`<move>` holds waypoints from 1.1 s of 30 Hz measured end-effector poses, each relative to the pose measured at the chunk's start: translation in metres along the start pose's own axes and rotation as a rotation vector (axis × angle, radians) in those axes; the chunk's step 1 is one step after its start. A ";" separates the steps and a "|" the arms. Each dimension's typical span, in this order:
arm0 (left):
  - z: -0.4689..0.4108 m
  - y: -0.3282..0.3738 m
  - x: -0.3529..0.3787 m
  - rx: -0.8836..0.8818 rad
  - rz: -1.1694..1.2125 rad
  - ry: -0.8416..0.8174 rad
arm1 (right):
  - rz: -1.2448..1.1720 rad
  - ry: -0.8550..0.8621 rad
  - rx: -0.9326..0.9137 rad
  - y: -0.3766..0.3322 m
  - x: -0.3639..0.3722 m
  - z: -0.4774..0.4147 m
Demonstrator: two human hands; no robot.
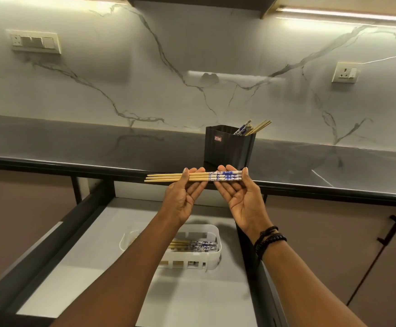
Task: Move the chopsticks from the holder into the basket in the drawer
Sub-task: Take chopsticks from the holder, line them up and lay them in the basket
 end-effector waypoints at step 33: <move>0.005 0.014 -0.004 0.011 -0.015 0.049 | 0.104 -0.047 -0.032 -0.007 0.000 0.003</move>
Point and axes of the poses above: each hand's wrist, its own z-axis away from the middle knuckle, its own x-axis out of the palm, y = z × x, the point moved 4 cm from there along -z, towards the middle knuckle, and after that the axes turned 10 degrees about -z, right-handed, at the moved point
